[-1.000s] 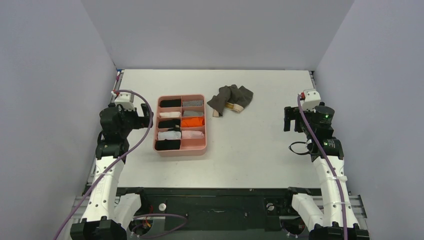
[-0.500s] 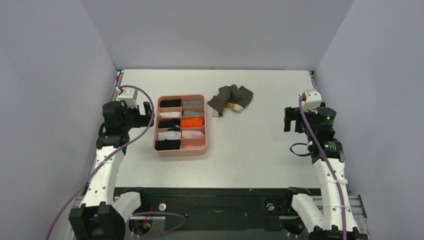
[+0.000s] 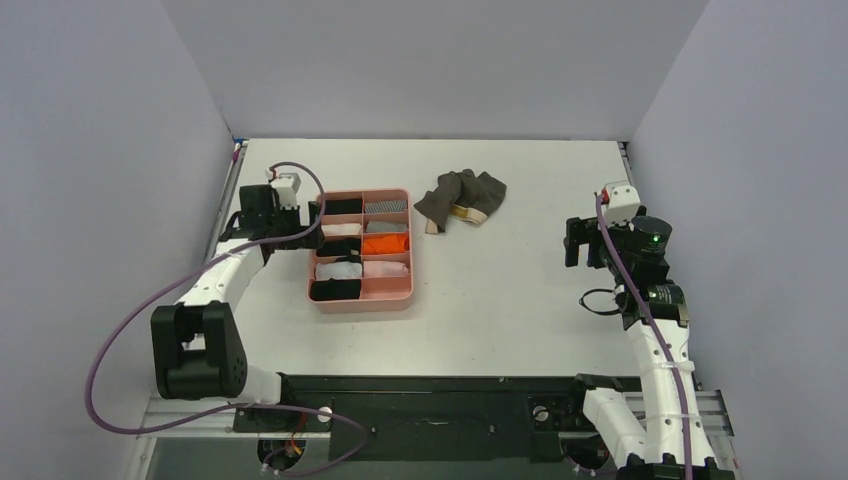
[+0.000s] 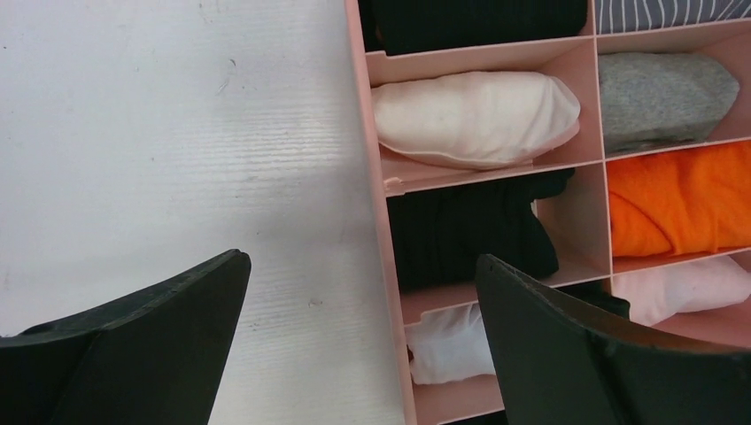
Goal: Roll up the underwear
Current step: Move the storage box to the center of the board.
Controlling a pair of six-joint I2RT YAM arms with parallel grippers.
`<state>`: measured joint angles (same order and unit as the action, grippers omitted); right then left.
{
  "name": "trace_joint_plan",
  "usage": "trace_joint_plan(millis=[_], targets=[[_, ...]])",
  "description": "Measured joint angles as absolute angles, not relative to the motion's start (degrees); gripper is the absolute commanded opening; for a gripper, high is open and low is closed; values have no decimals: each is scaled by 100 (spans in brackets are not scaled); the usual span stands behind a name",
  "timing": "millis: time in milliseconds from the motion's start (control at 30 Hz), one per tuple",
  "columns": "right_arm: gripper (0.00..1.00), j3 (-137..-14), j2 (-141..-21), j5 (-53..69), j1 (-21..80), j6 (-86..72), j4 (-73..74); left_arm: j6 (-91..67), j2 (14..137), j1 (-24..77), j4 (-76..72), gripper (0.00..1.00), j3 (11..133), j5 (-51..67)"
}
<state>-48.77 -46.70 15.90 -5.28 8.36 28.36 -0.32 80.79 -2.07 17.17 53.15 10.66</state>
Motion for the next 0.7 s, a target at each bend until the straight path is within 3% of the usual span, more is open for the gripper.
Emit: trace_joint_plan(millis=[367,567,700], targets=[[88,-4875,-4683,1686,-528,858,2836,-368,9212,-158,1651,71,6154,972],[88,-4875,-4687,1717,-528,895,2838,-473,9939,-148,1680,49,6569,939],[88,-4875,-4766,1765,-528,928,2838,-587,10324,-145,1754,28,6858,950]])
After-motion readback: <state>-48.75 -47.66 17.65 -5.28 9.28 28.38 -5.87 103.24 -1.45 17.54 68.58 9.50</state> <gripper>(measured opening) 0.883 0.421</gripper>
